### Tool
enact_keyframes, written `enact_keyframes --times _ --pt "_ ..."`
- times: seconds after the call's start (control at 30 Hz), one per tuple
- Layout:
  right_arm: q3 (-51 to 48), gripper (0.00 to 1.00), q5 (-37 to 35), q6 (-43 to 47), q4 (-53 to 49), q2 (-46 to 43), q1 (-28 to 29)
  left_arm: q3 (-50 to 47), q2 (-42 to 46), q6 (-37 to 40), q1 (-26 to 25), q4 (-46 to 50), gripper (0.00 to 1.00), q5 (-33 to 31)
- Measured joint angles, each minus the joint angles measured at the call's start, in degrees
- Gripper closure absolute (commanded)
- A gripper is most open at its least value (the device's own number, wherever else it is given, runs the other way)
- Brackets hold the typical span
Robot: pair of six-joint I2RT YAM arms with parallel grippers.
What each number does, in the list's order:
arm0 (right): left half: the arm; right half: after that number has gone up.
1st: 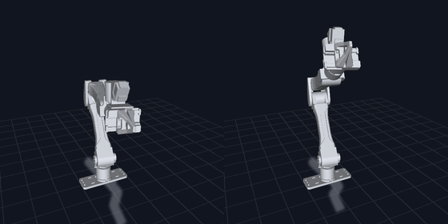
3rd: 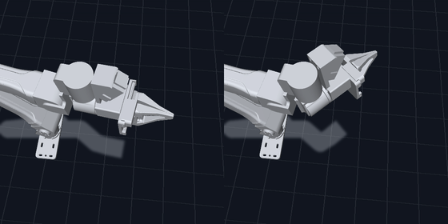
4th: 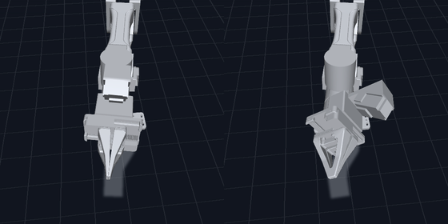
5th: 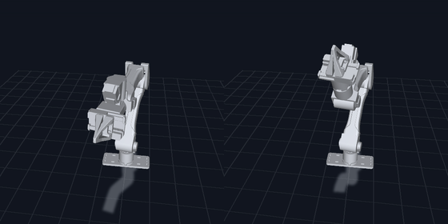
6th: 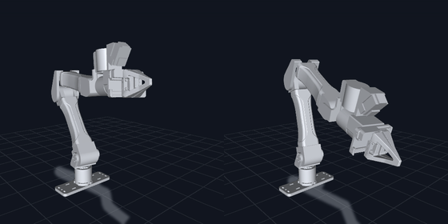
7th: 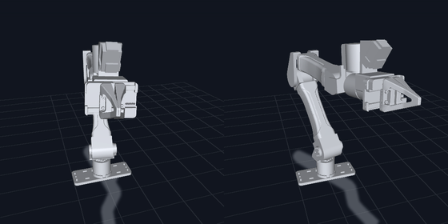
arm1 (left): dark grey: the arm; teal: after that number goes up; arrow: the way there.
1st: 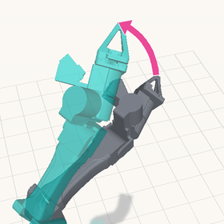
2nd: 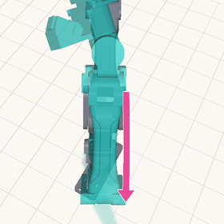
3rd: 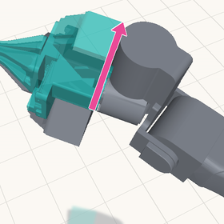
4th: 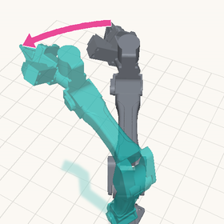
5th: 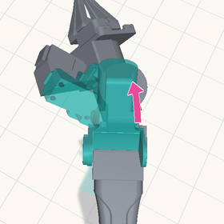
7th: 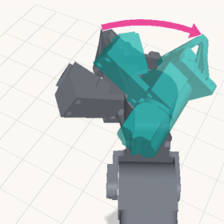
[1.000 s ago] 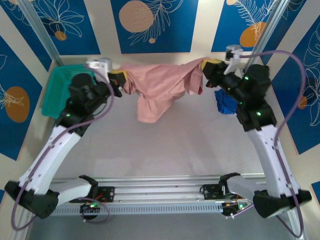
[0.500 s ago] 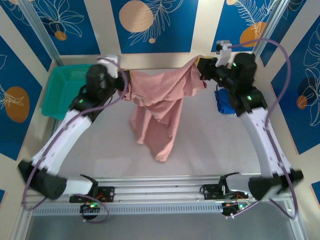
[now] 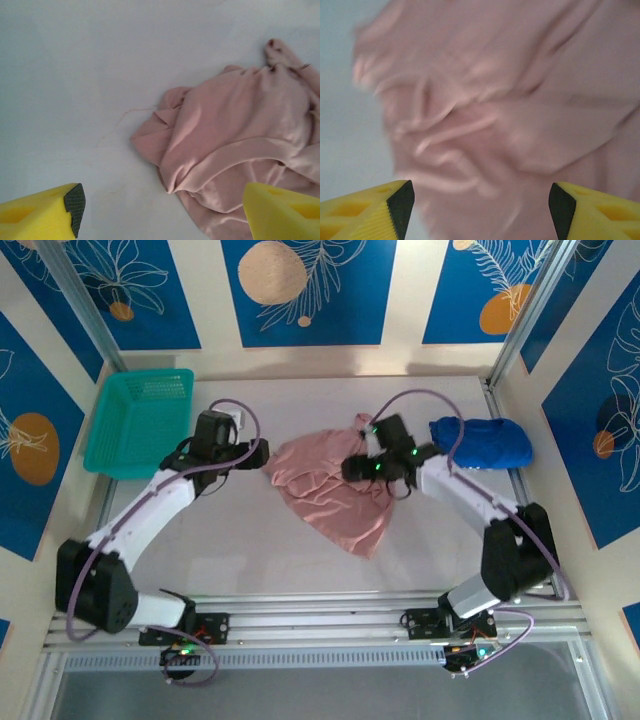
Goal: Fold the inside-out t-shirt
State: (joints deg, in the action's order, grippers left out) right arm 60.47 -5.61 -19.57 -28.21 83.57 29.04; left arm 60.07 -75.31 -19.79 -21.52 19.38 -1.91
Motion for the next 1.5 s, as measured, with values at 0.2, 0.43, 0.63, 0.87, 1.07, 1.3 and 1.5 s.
enact_keyframes --times 0.2,0.43,0.63,0.87,1.07,1.3,1.5 --pt "-11.8 0.29 -5.7 -9.2 -6.5 -2.5 8.9 -6.1 5.2 -2.3 -0.1 -1.9 0.17 0.7" --pt "-18.6 0.59 -7.1 -16.0 -9.6 -0.3 10.3 -10.9 5.8 -3.1 -0.6 -2.0 0.17 1.5" --pt "-15.8 1.00 -6.6 -15.5 -10.4 1.0 9.5 -11.3 5.8 -3.3 -0.8 -2.1 0.17 1.5" --pt "-1.0 1.00 -2.5 -8.9 -13.8 -15.3 3.2 -15.0 8.5 -2.3 -1.4 -6.4 0.19 4.7" --pt "14.3 1.00 7.4 -7.3 -9.0 -21.5 -1.7 -17.8 12.1 0.2 -4.0 -14.6 0.20 10.8" --pt "22.0 1.00 13.9 -6.7 -7.4 -14.6 -4.1 -17.8 12.1 7.0 -10.5 -19.8 0.19 16.7" --pt "24.1 1.00 15.6 -6.7 -7.4 -11.6 -5.9 -17.8 10.8 12.5 -17.7 -20.0 0.18 18.0"
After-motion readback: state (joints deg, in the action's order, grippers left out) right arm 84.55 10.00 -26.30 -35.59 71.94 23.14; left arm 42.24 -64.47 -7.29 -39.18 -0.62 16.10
